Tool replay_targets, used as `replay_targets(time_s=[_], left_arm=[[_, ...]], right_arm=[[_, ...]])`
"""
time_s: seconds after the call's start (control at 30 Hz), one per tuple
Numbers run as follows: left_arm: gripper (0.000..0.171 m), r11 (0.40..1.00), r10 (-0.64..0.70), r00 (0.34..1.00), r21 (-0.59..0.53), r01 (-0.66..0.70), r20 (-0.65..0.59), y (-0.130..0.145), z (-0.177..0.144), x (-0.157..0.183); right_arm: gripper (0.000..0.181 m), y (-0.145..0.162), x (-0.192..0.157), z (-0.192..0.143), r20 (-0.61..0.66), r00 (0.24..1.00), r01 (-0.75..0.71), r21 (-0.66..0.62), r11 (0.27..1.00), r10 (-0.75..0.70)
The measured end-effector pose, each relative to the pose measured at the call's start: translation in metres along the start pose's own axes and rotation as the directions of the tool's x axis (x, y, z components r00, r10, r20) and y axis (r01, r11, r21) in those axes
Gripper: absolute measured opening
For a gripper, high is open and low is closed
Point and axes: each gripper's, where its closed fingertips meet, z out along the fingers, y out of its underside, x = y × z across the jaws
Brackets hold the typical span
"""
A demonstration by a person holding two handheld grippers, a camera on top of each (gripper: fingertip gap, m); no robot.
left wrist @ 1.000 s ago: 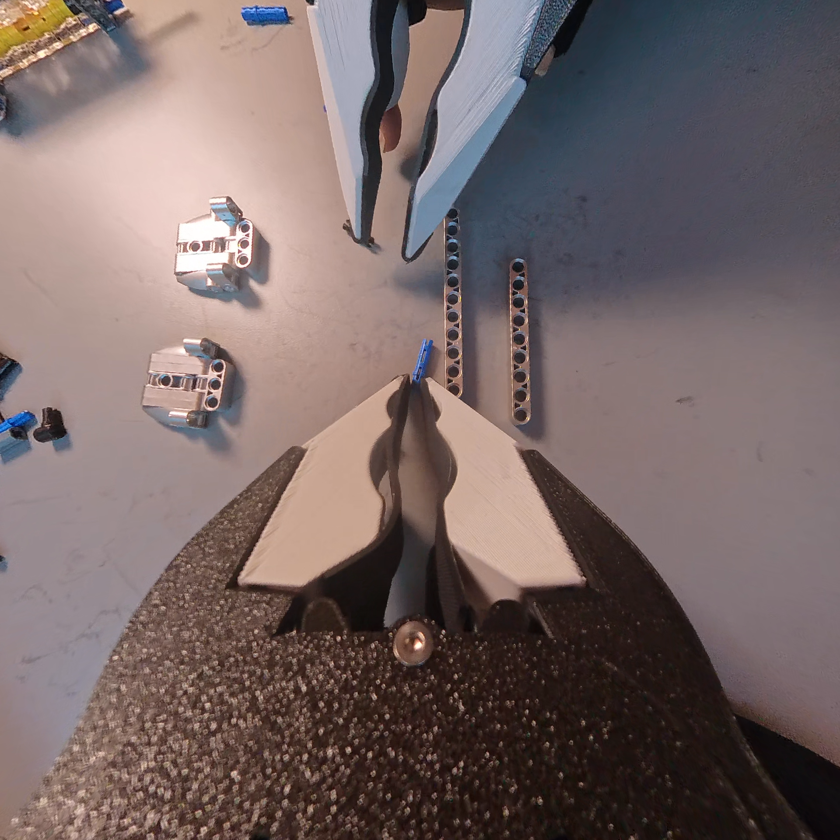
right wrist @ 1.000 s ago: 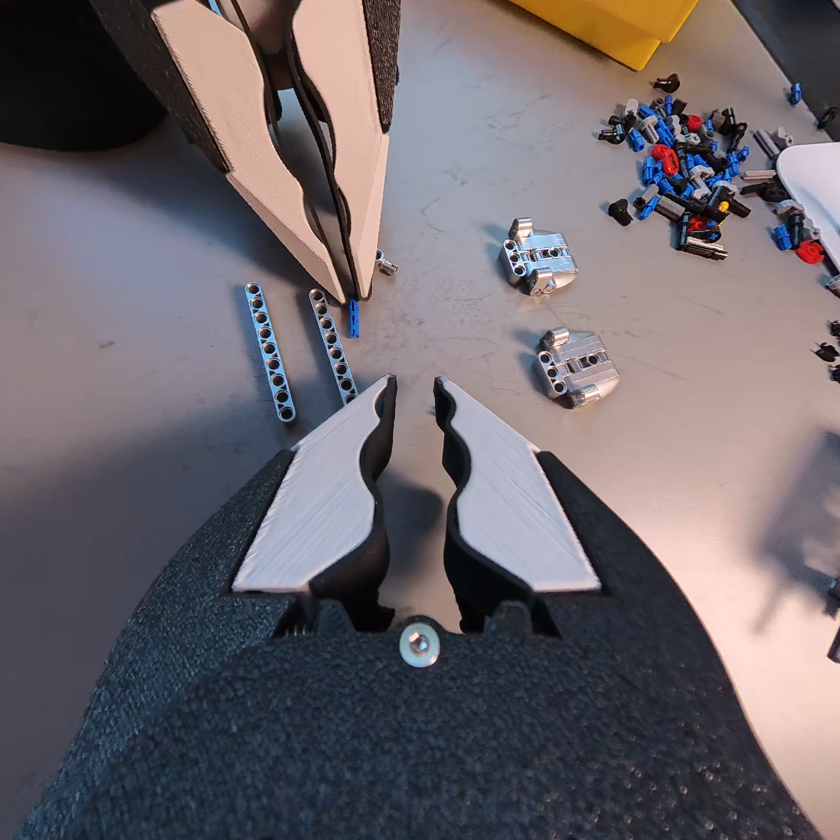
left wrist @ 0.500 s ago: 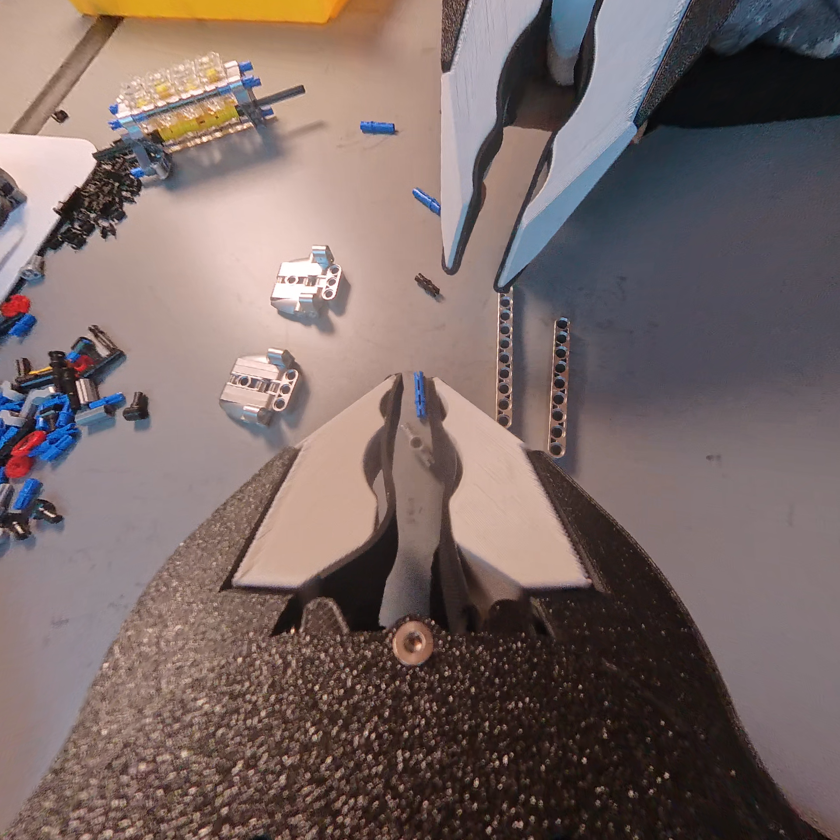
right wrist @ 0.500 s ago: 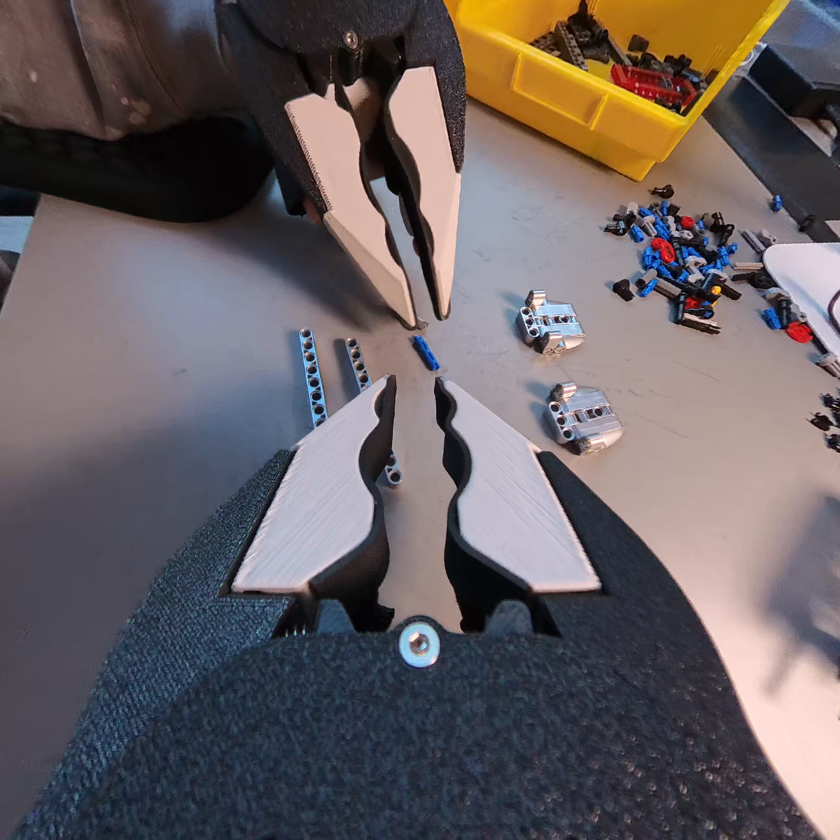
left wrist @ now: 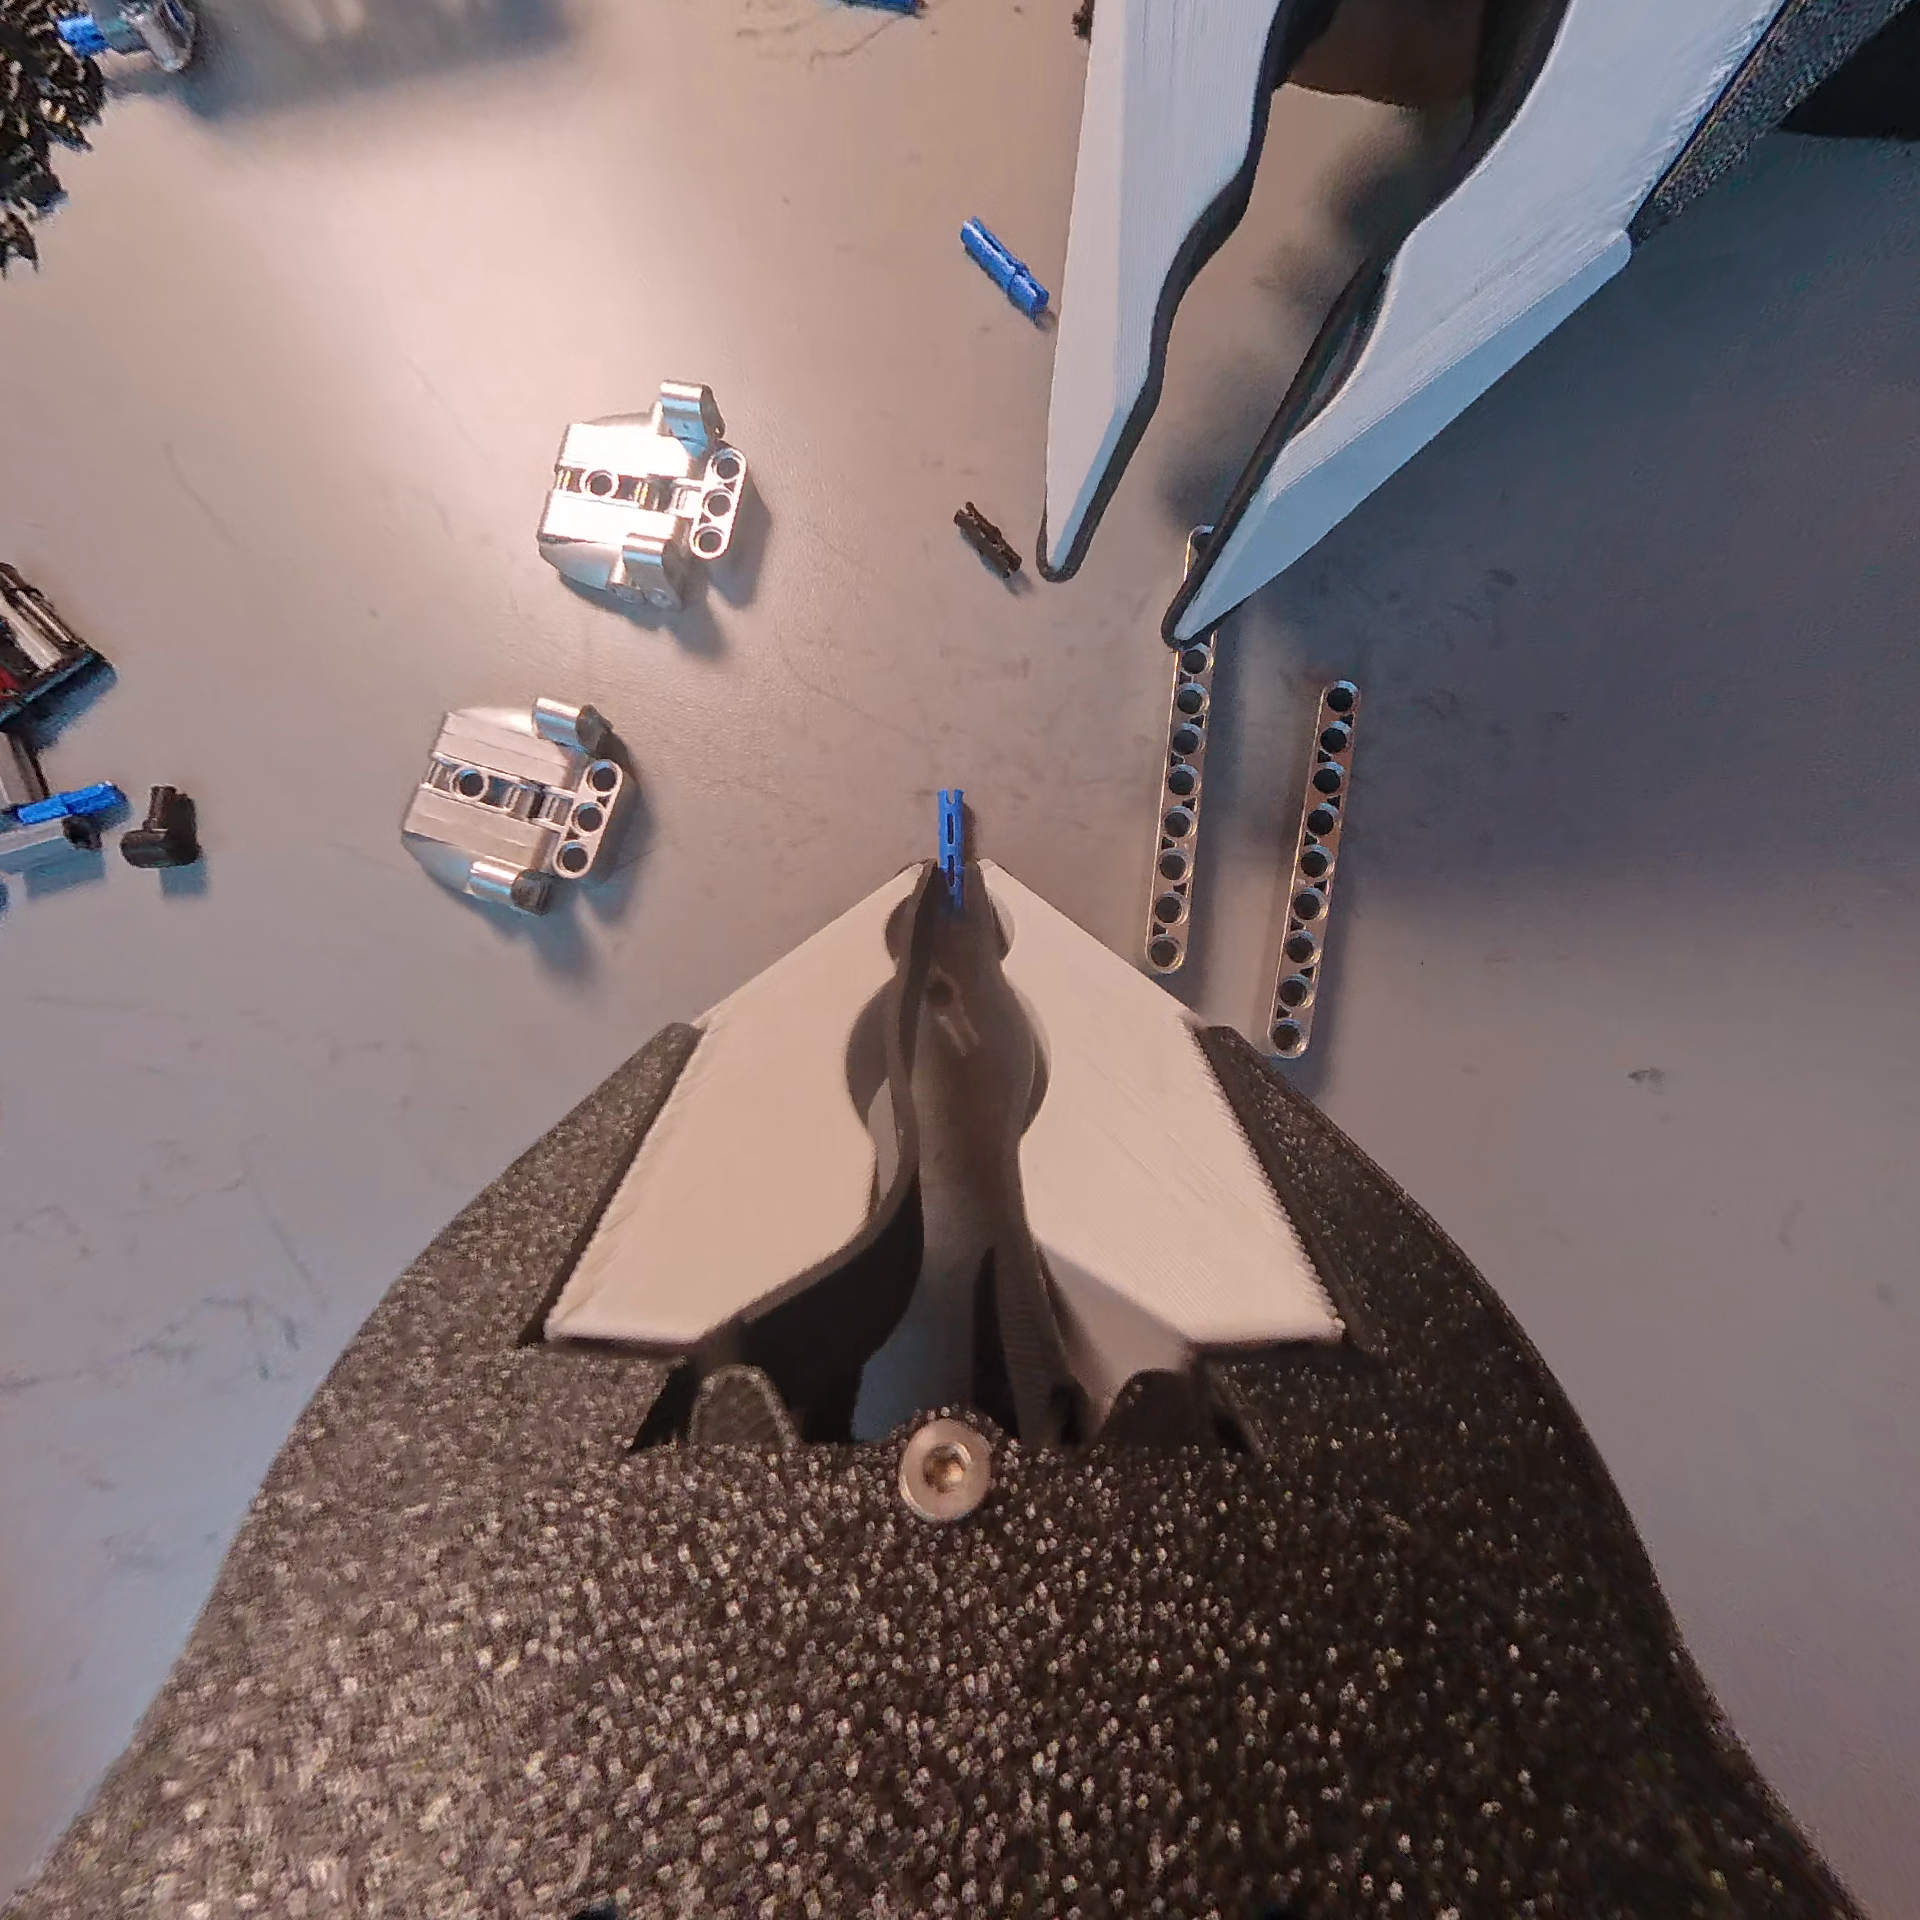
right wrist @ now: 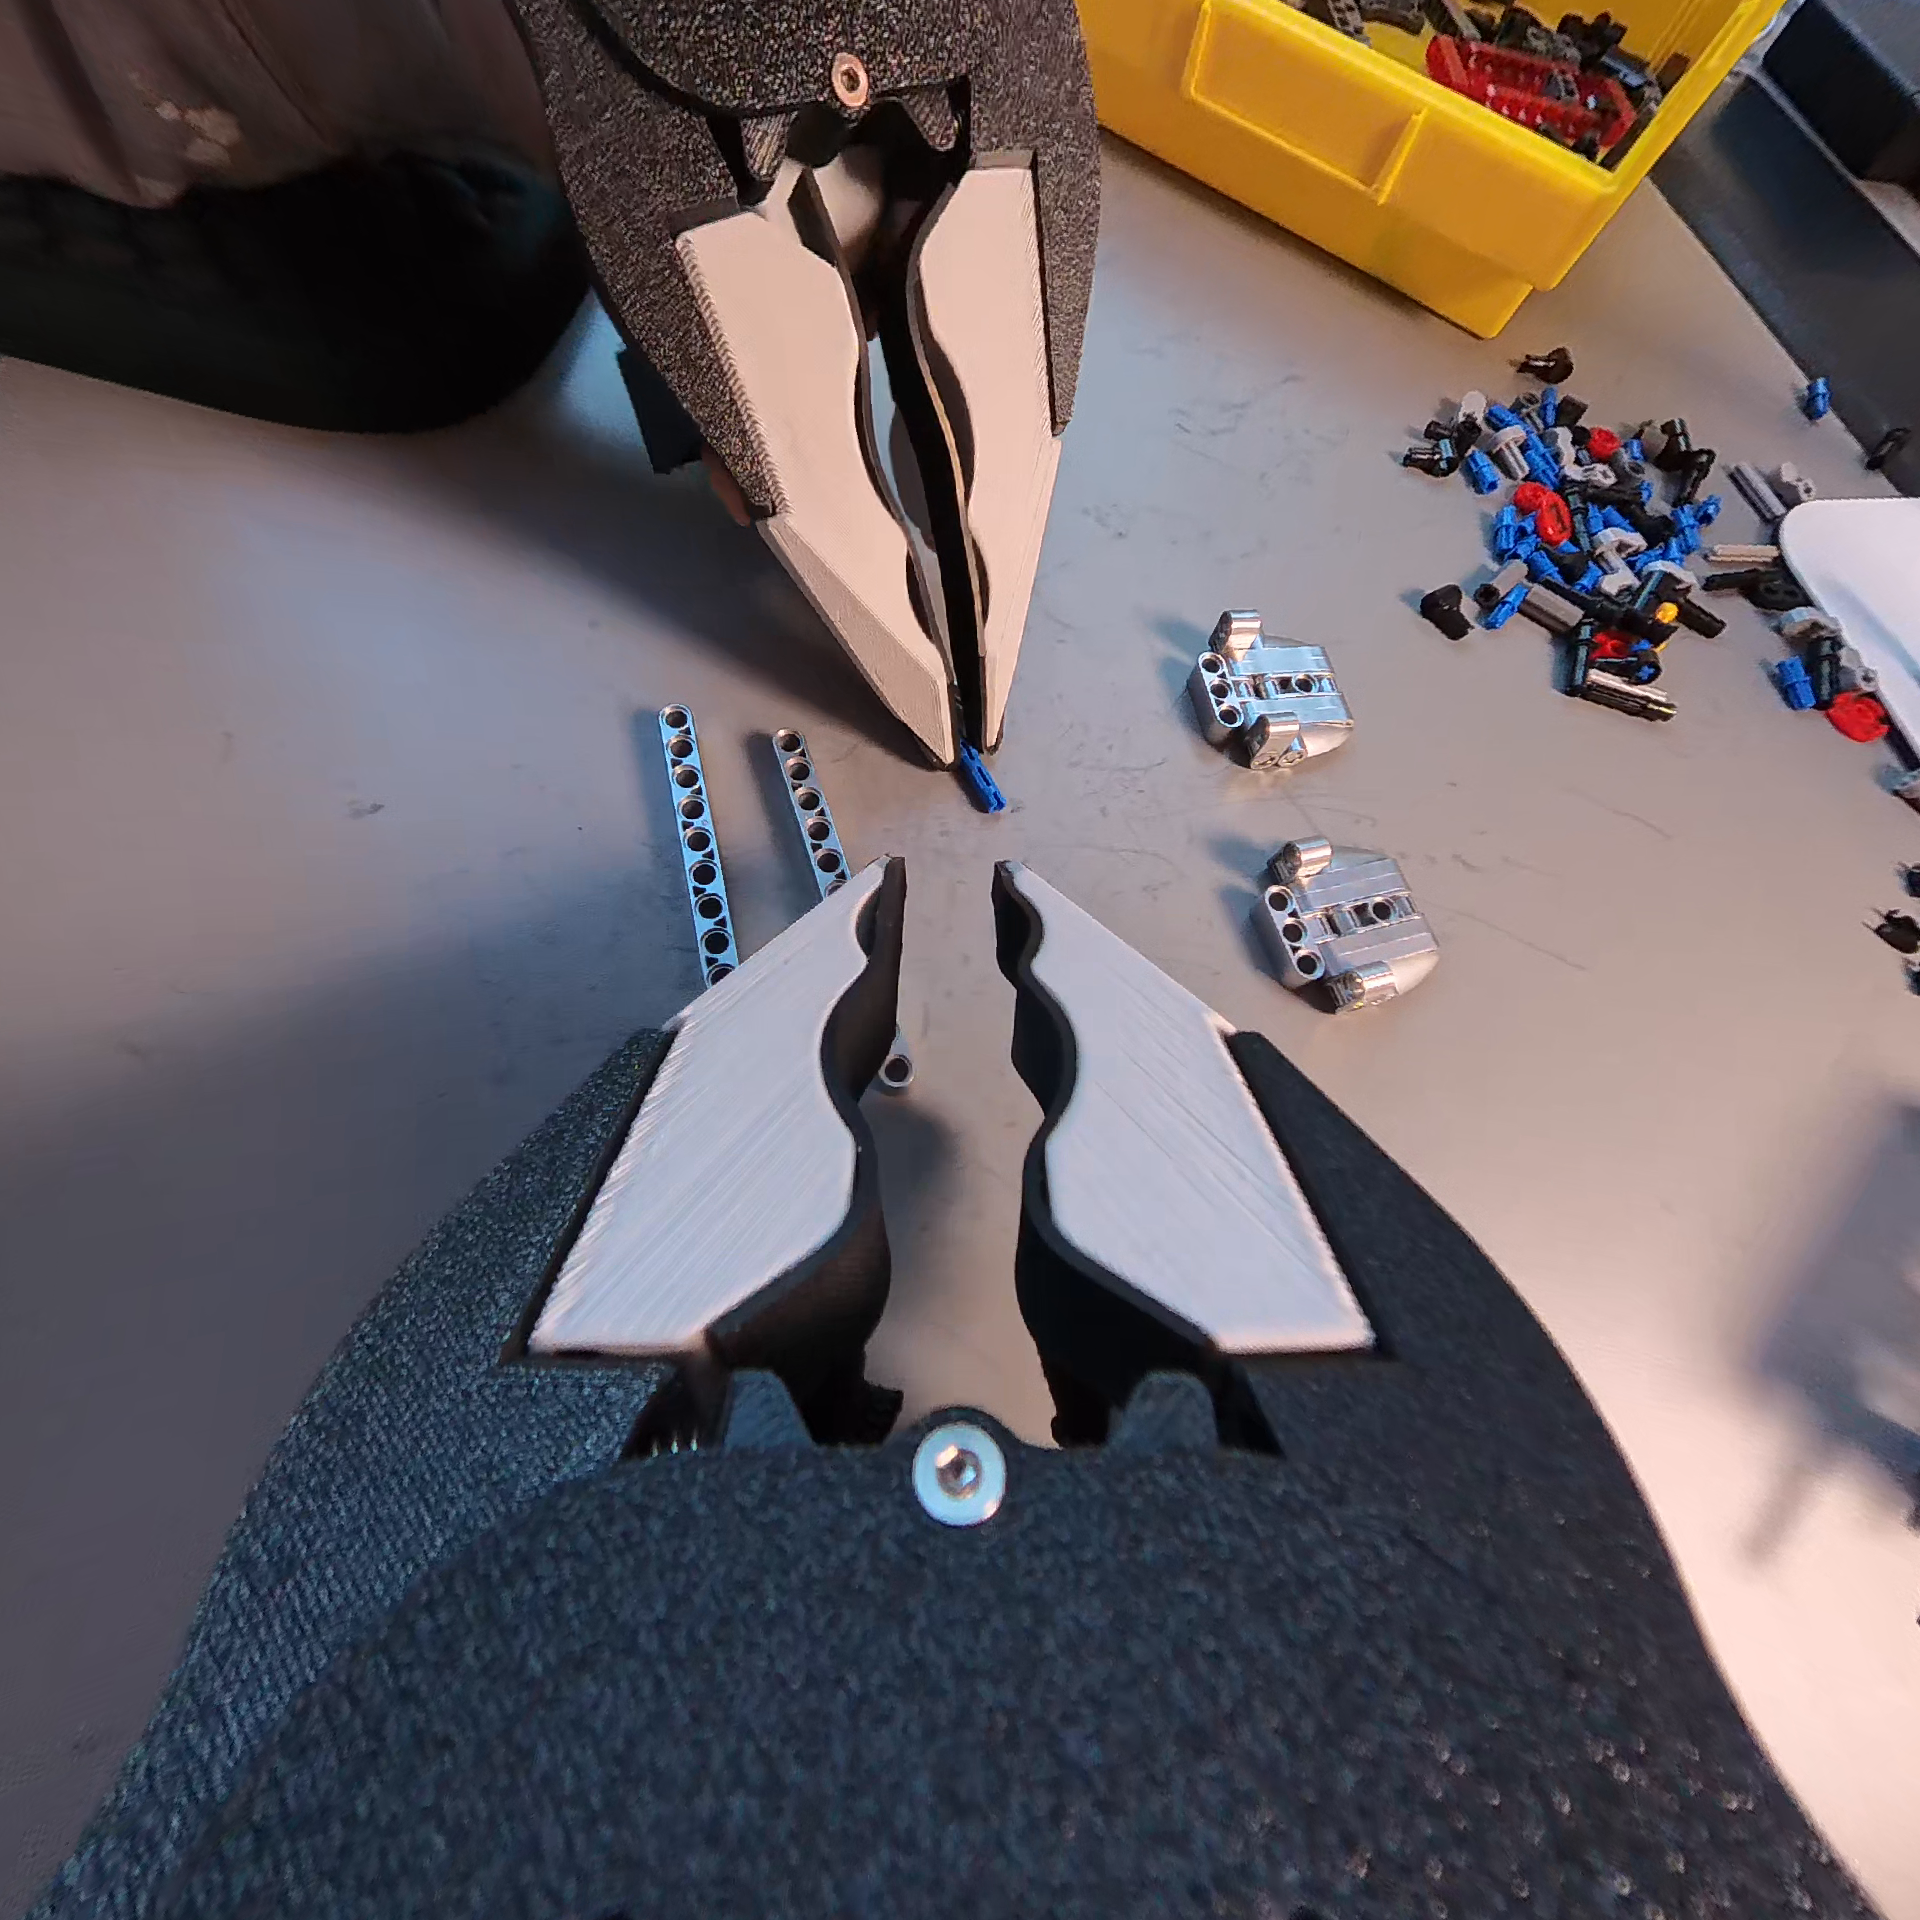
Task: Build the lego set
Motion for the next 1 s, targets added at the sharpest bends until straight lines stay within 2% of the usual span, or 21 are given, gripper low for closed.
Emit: replay_targets(time_s=[0.1, 0.17, 0.27, 0.4, 0.47, 0.53, 0.63, 0.73, 0.87, 1.0], left_arm=[[0.001, 0.997, 0.074, 0.997, 0.037, -0.075, 0.037, -0.005, 0.001, 0.000], [0.000, 0.985, 0.085, 0.996, 0.148, -0.087, 0.019, -0.018, -0.005, 0.007], [0.000, 0.948, 0.048, 0.998, 0.317, -0.036, -0.030, -0.041, -0.023, 0.014], [0.000, 0.931, -0.016, 0.998, 0.362, 0.035, -0.055, -0.044, -0.029, 0.008], [0.000, 0.905, -0.076, 0.990, 0.409, 0.120, -0.120, -0.049, -0.034, 0.008], [0.000, 0.834, -0.143, 0.959, 0.492, 0.249, -0.244, -0.062, -0.049, 0.010], [0.016, 0.649, -0.153, 0.846, 0.594, 0.475, -0.510, -0.087, -0.087, 0.016], [0.028, 0.479, -0.099, 0.723, 0.605, 0.636, -0.683, -0.100, -0.119, 0.013], [0.037, 0.370, -0.055, 0.636, 0.575, 0.729, -0.770, -0.105, -0.138, 0.009], [0.043, 0.335, -0.039, 0.596, 0.551, 0.764, -0.802, -0.107, -0.144, 0.009]], right_arm=[[0.016, -0.002, 0.003, -0.002, -0.015, 1.000, -0.007, 0.016, 1.000, 0.008], [0.016, -0.007, 0.005, -0.006, -0.024, 1.000, -0.009, 0.052, 0.999, 0.010], [0.016, -0.021, 0.007, -0.016, -0.023, 0.999, -0.019, 0.151, 0.988, 0.023], [0.016, -0.022, 0.010, -0.020, -0.012, 0.998, -0.051, 0.171, 0.984, 0.054], [0.016, -0.023, 0.009, -0.020, -0.010, 0.999, -0.046, 0.174, 0.984, 0.048], [0.016, -0.026, 0.008, -0.022, -0.006, 0.999, -0.050, 0.195, 0.980, 0.052], [0.016, -0.043, 0.006, -0.031, 0.027, 0.997, -0.082, 0.301, 0.950, 0.077], [0.017, -0.063, 0.003, -0.044, 0.086, 0.989, -0.143, 0.419, 0.897, 0.118], [0.021, -0.082, 0.000, -0.061, 0.207, 0.961, -0.267, 0.530, 0.805, 0.182], [0.025, -0.093, 0.001, -0.076, 0.325, 0.918, -0.384, 0.588, 0.712, 0.227]])
